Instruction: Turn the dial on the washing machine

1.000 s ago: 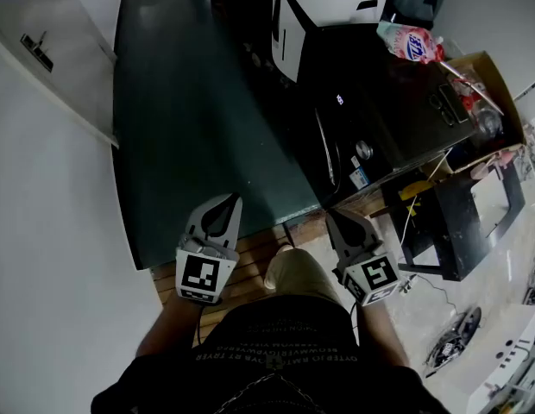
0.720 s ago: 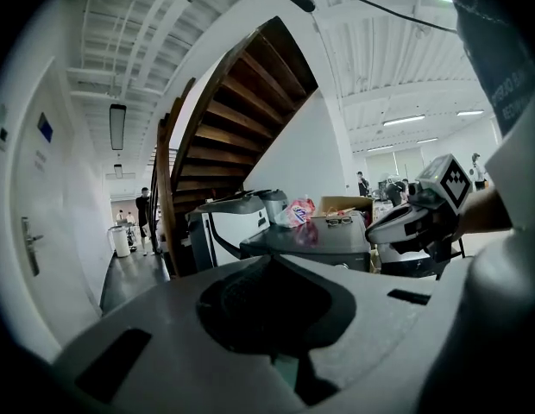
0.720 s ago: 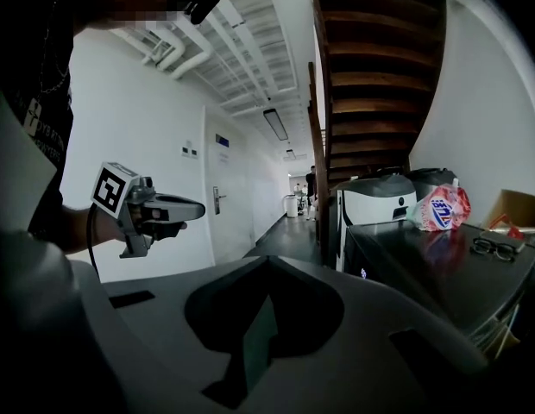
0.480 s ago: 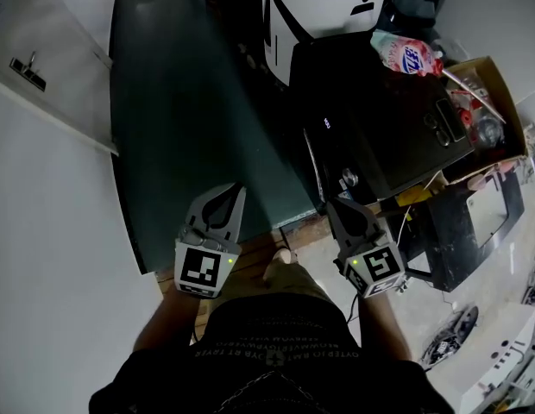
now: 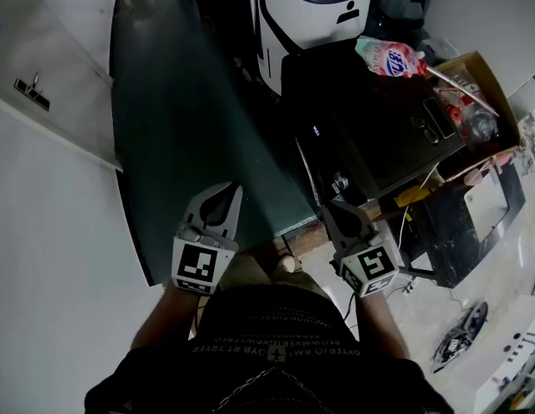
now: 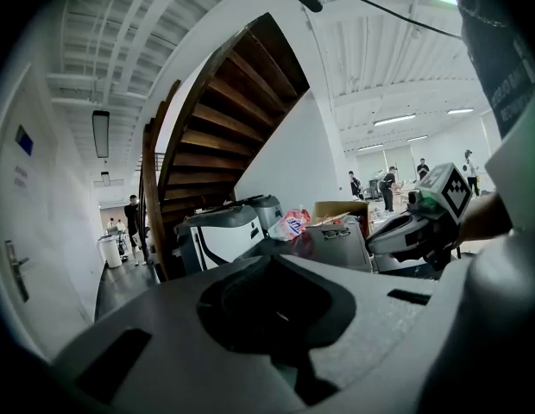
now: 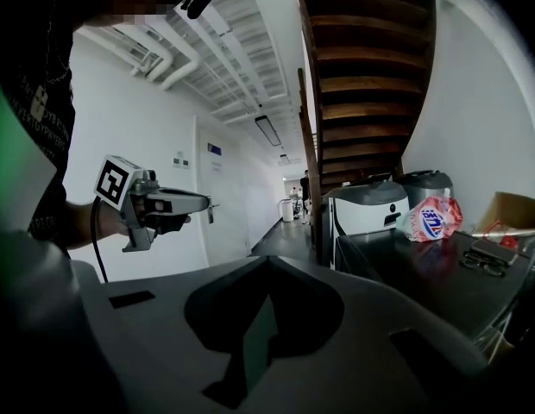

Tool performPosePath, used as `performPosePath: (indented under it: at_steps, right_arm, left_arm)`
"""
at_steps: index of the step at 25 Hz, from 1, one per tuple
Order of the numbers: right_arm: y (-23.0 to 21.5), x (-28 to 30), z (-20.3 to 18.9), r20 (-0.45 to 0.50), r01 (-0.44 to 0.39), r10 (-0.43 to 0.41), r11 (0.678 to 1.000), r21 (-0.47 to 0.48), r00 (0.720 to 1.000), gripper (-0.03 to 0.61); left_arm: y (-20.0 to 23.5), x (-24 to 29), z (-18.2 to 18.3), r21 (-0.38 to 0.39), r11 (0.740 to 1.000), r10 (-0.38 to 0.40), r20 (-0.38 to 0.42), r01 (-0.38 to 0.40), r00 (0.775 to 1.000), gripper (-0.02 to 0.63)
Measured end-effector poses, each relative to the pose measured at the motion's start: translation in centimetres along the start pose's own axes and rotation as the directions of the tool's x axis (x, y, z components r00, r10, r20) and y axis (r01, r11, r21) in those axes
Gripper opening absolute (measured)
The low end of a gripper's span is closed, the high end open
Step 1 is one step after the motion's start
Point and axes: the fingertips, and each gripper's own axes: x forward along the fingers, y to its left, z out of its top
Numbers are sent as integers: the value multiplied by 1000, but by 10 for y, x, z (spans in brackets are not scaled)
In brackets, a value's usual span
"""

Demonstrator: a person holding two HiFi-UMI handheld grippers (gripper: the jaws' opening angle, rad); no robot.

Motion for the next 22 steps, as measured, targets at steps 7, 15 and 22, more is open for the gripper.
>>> performPosePath:
  at_steps: [7,15,22]
  right_arm:
    - [-15,-20,3,20,111,-112,993,34,994,-3]
    - [-14,-33,1,6,227,-228,973,46,974,-3]
    - [-10,-29,5,3,330,-330,943,35,944,-3]
  left_arm:
    - [-21,18,12,-13,994,-110,24,110,994,7]
    - [-20,19,10,-6,980,-200,35,201,979,7]
    - [-3,16,12,20,964,-267,63,266,962,7]
